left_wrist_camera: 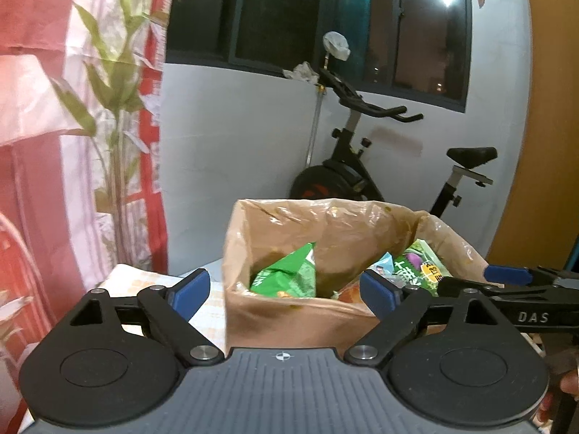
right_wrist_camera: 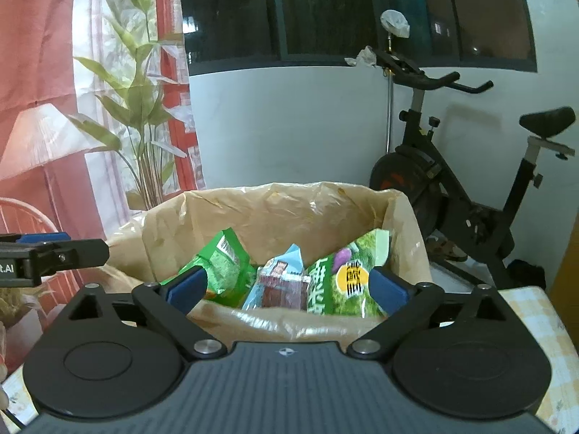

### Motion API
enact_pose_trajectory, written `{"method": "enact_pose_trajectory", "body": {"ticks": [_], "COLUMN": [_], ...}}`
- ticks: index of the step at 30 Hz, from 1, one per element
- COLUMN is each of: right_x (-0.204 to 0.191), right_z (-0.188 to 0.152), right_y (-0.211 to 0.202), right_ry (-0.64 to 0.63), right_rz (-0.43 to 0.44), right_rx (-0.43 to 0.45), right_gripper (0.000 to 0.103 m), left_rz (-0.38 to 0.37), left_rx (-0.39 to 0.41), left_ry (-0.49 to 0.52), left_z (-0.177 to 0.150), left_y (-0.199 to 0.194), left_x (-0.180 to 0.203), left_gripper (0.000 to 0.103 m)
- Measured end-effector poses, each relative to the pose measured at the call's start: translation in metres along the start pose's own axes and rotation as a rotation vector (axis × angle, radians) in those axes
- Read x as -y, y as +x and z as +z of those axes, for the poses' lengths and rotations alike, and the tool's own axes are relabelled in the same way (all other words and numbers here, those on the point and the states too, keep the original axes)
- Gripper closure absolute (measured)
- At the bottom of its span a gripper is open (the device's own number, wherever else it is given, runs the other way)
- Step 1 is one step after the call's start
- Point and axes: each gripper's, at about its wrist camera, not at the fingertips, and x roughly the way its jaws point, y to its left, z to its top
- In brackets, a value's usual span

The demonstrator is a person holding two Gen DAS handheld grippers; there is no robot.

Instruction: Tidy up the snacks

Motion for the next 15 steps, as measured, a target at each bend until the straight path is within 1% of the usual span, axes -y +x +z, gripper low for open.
{"method": "enact_pose_trajectory", "body": {"ticks": [3, 5, 9, 15], "right_x": [-0.004, -0.008, -0.012, -0.027], "right_z": [-0.001, -0.002, -0.002, -0.001], "right_y": [-0.011, -0.021, -0.040, -0.078], "right_ry": [-0.003, -0.004, 0.006, -0.036], "right_rz": [-0.015, -0.024, -0.006, -0.021], "right_rx": [0.000, 0.016, 0.023, 0.034], "right_gripper": [0.005, 0.005, 0.002, 0.002], "left_rz": [0.026, 0.040, 0.063, 0.118], "left_rx": [0.006, 0.014, 0.034, 0.067], "left_ry": [0.005, 0.011, 0.021, 0.047], "left_z": [0.000, 0.001, 0.001, 0.000], "left_y": [-0.014, -0.023, -0.047, -0.086], "left_x": [0.001, 0.004, 0.011, 0.026], "left_gripper": [0.011, 0.011, 0.008, 0.007]}}
